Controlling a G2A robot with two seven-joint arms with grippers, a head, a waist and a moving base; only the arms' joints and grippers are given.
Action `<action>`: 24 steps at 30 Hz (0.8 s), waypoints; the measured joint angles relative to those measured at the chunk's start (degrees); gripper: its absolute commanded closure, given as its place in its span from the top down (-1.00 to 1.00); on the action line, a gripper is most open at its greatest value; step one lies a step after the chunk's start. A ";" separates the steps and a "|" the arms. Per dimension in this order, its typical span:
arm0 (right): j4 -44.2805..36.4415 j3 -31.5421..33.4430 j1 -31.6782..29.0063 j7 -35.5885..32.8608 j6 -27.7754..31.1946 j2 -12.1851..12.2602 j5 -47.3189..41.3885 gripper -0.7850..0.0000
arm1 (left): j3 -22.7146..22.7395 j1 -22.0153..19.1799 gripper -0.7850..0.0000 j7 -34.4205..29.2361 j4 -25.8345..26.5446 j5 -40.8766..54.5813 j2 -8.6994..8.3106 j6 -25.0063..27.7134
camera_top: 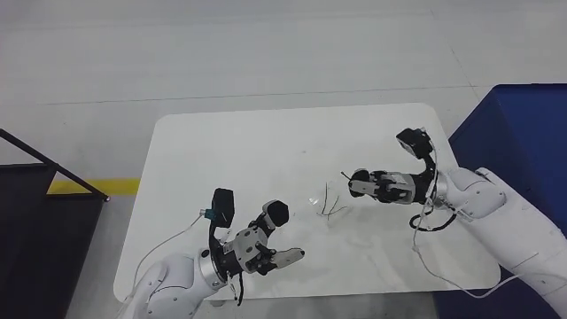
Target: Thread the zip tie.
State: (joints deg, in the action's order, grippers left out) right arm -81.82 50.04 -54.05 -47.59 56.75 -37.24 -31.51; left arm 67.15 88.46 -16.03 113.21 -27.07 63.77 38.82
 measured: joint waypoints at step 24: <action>-5.08 1.94 0.70 -13.16 -13.63 0.92 -20.37 -1.00 | 4.35 1.53 1.00 -6.86 -0.09 -3.44 -1.04 -4.11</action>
State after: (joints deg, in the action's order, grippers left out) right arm -86.90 51.98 -53.35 -60.76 43.12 -36.32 -51.88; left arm 71.50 89.99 -22.89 113.12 -30.50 62.73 34.71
